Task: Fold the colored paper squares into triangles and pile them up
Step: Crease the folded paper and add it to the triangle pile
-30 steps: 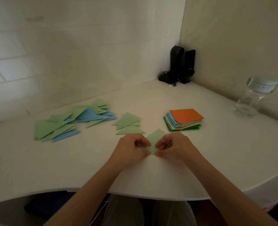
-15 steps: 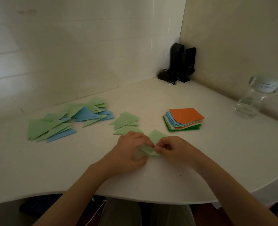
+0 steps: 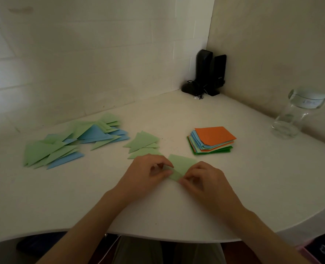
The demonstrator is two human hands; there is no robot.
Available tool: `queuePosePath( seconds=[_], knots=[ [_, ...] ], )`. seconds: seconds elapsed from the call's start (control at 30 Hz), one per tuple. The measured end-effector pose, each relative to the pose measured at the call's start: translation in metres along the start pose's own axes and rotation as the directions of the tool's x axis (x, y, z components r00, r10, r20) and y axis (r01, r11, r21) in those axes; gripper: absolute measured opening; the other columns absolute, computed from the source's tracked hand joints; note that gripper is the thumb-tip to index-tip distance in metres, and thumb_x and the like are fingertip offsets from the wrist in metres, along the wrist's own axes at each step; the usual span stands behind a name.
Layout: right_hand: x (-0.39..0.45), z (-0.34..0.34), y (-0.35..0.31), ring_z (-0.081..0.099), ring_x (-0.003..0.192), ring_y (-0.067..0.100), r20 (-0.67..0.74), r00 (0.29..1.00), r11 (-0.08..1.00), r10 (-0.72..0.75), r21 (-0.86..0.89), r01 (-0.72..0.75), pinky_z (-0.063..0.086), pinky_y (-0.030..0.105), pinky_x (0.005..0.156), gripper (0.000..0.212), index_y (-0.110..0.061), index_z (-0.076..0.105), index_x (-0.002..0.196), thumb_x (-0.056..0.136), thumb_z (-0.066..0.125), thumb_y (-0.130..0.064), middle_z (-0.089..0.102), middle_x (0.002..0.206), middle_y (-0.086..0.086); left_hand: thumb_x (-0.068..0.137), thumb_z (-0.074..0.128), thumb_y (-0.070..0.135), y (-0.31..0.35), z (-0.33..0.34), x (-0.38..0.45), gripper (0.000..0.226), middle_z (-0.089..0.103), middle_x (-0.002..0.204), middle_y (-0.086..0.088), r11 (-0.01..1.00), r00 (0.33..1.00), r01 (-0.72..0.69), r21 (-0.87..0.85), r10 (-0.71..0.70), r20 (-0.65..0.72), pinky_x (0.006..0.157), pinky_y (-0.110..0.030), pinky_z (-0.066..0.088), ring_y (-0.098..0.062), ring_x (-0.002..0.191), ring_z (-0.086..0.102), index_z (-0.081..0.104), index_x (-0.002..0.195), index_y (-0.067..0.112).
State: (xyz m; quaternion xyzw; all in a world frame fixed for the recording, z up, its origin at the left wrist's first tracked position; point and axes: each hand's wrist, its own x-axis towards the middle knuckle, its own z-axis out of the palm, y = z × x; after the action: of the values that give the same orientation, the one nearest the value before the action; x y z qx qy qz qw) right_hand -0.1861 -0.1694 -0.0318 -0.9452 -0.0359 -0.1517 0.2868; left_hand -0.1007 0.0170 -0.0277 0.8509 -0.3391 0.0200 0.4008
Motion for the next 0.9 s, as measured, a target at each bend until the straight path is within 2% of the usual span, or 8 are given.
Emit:
queuePosePath(
  seconds=[0.1, 0.2, 0.33, 0.4, 0.57, 0.7, 0.8, 0.9],
  knots=[
    [0.001, 0.009, -0.002, 0.049, 0.064, 0.004, -0.093, 0.995, 0.999, 0.031, -0.008, -0.032, 0.045, 0.021, 0.060, 0.016, -0.019, 0.067, 0.074, 0.081, 0.070, -0.034, 0.053, 0.077, -0.009, 0.078, 0.076, 0.027, 0.002, 0.006, -0.002, 0.017, 0.060, 0.081, 0.015, 0.999, 0.998, 0.036, 0.015, -0.035, -0.058, 0.072, -0.009, 0.038, -0.001, 0.082, 0.054, 0.069, 0.093, 0.030],
    [0.003, 0.013, -0.003, 0.044, 0.063, 0.001, -0.097, 0.993, 0.997, 0.066, -0.027, -0.069, 0.035, 0.012, 0.059, 0.017, -0.019, 0.063, 0.073, 0.079, 0.071, -0.034, 0.049, 0.077, -0.009, 0.076, 0.076, 0.030, 0.003, 0.013, -0.003, 0.020, 0.062, 0.082, 0.011, 0.996, 0.994, 0.043, 0.081, -0.034, -0.108, 0.073, -0.009, 0.036, -0.006, 0.083, 0.053, 0.068, 0.095, 0.027],
    [0.005, 0.014, -0.004, 0.043, 0.061, 0.002, -0.110, 0.989, 0.995, 0.099, -0.008, -0.100, 0.030, 0.010, 0.058, 0.022, -0.023, 0.059, 0.069, 0.077, 0.072, -0.038, 0.048, 0.075, -0.007, 0.071, 0.078, 0.039, 0.005, 0.020, -0.003, 0.028, 0.062, 0.081, 0.010, 0.991, 0.988, 0.041, 0.128, -0.021, -0.151, 0.075, -0.017, 0.038, -0.010, 0.082, 0.051, 0.067, 0.094, 0.026],
    [0.005, 0.013, -0.004, 0.043, 0.063, 0.002, -0.092, 0.987, 0.991, 0.133, 0.006, -0.133, 0.029, 0.011, 0.058, 0.024, -0.025, 0.055, 0.069, 0.076, 0.073, -0.039, 0.046, 0.075, -0.008, 0.071, 0.079, 0.035, 0.006, 0.021, -0.002, 0.028, 0.060, 0.079, 0.012, 0.991, 0.987, 0.074, 0.108, -0.058, -0.149, 0.074, -0.018, 0.038, -0.010, 0.082, 0.051, 0.066, 0.095, 0.028],
    [0.008, 0.002, -0.001, 0.047, 0.069, 0.005, -0.030, 0.968, 0.963, 0.248, 0.116, -0.243, 0.034, 0.009, 0.060, 0.039, -0.025, 0.048, 0.089, 0.067, 0.081, -0.026, 0.047, 0.085, -0.005, 0.071, 0.079, 0.020, -0.001, 0.013, 0.000, 0.033, 0.061, 0.082, 0.013, 0.990, 0.984, 0.142, -0.025, -0.144, -0.107, 0.074, -0.011, 0.038, -0.002, 0.084, 0.054, 0.062, 0.098, 0.029],
    [0.010, -0.006, 0.002, 0.054, 0.063, 0.005, 0.056, 0.956, 0.941, 0.288, 0.169, -0.293, 0.038, 0.002, 0.061, 0.049, -0.030, 0.049, 0.103, 0.067, 0.081, -0.020, 0.048, 0.101, -0.004, 0.072, 0.078, 0.012, 0.001, 0.008, -0.003, 0.025, 0.061, 0.085, 0.010, 0.988, 0.983, 0.142, -0.055, -0.147, -0.108, 0.073, -0.012, 0.041, -0.002, 0.081, 0.053, 0.067, 0.088, 0.028],
    [0.011, -0.010, 0.006, 0.055, 0.063, 0.007, 0.122, 0.951, 0.926, 0.284, 0.224, -0.305, 0.040, 0.004, 0.064, 0.056, -0.031, 0.049, 0.110, 0.067, 0.080, -0.014, 0.045, 0.107, 0.000, 0.074, 0.066, 0.000, 0.004, 0.013, -0.004, 0.026, 0.059, 0.086, 0.006, 0.998, 0.994, 0.056, 0.008, -0.055, -0.093, 0.075, -0.026, 0.046, -0.010, 0.081, 0.055, 0.072, 0.083, 0.024],
    [0.018, -0.024, 0.008, 0.053, 0.065, 0.011, 0.206, 0.923, 0.856, 0.324, 0.351, -0.379, 0.045, 0.017, 0.065, 0.051, -0.029, 0.051, 0.116, 0.075, 0.065, -0.001, 0.052, 0.110, 0.002, 0.070, 0.041, -0.002, 0.010, 0.023, -0.005, 0.045, 0.062, 0.094, 0.003, 0.986, 0.998, -0.064, 0.153, 0.066, -0.009, 0.076, -0.026, 0.042, -0.017, 0.088, 0.055, 0.075, 0.088, 0.022]
  ],
)
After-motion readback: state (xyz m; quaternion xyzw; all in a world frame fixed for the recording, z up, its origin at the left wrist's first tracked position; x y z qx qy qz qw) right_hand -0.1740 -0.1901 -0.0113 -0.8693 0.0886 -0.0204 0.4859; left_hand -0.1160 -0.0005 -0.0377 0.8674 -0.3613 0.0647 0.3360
